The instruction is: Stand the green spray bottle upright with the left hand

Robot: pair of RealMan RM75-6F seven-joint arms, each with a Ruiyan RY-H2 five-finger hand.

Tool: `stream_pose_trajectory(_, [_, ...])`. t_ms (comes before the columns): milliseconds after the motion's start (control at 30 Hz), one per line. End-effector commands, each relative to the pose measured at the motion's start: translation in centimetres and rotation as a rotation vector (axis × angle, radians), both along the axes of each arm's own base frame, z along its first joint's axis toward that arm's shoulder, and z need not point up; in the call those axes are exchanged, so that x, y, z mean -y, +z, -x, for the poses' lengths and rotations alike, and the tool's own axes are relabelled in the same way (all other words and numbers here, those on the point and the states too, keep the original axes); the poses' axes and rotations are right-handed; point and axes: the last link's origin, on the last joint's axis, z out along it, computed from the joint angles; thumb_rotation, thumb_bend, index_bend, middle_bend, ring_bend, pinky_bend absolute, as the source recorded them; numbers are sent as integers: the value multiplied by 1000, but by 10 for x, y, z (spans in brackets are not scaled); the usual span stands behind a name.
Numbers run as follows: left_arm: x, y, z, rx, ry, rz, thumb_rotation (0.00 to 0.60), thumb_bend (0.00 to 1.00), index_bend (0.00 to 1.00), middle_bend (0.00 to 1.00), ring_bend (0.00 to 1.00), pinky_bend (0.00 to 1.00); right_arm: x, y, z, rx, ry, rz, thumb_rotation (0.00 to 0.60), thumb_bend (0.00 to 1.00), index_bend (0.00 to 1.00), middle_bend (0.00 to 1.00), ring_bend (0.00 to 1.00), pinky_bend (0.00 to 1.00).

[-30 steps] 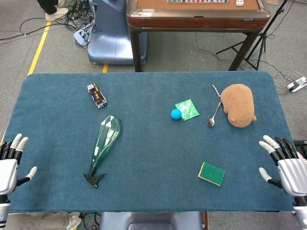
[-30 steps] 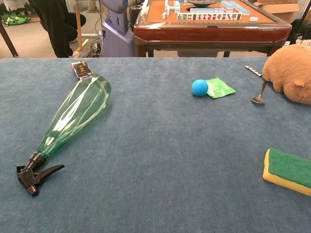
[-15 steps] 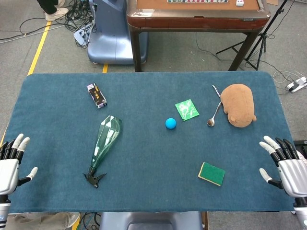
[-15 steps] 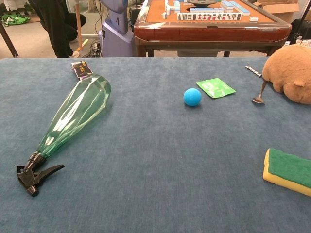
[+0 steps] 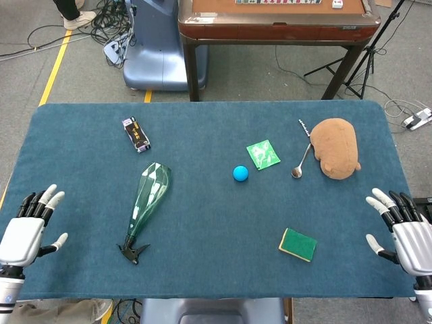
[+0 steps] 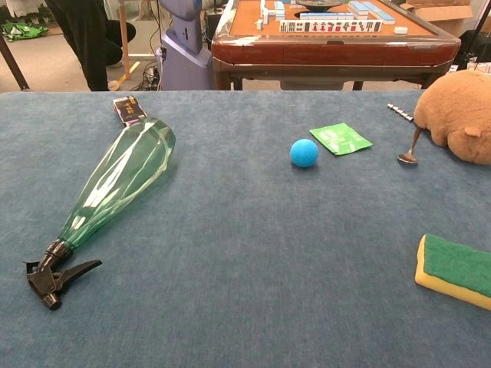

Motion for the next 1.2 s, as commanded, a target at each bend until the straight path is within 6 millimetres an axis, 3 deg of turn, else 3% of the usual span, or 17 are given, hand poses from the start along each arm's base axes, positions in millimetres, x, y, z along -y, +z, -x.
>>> stream_pose_trajectory(33, [-18, -5, -17, 43, -88, 112, 600, 279, 101, 0, 0, 0, 1, 1, -1, -5, 2, 2, 600, 299, 188, 123, 0, 0])
stream_pose_trajectory(500, [-89, -57, -81, 83, -275, 358, 600, 247, 141, 24, 0, 0, 1, -3, -8, -14, -9, -13, 600, 299, 188, 123, 0, 0])
stream_pose_trajectory(900, [-123, -103, -131, 93, -321, 446, 594, 192, 214, 90, 0, 0, 1, -4, -8, -16, -16, -15, 600, 299, 189, 123, 0, 0])
stream_pose_trajectory(933, [-125, -107, -133, 82, -321, 457, 576, 187, 218, 98, 0, 0, 1, -3, -8, -15, -17, -15, 600, 299, 188, 123, 0, 0])
stream_pose_trajectory(1000, [-128, -114, -138, 59, -322, 479, 484, 169, 221, 110, 0, 0, 1, -3, -7, -14, -18, -14, 600, 299, 188, 123, 0, 0])
stream_pose_trajectory(1067, [-131, -121, -143, 55, -313, 502, 305, 136, 219, 126, 0, 0, 0, -3, -7, -12, -20, -14, 600, 299, 188, 123, 0, 0])
stream_pose_trajectory(1133, [-134, -127, -150, 65, -302, 521, 250, 118, 219, 135, 0, 0, 0, -3, -5, -10, -23, -13, 600, 299, 188, 123, 0, 0])
stream_pose_trajectory(1200, [-138, -132, -155, 73, -297, 525, 235, 111, 220, 138, 0, 0, 0, -2, -4, -8, -26, -12, 600, 299, 188, 123, 0, 0])
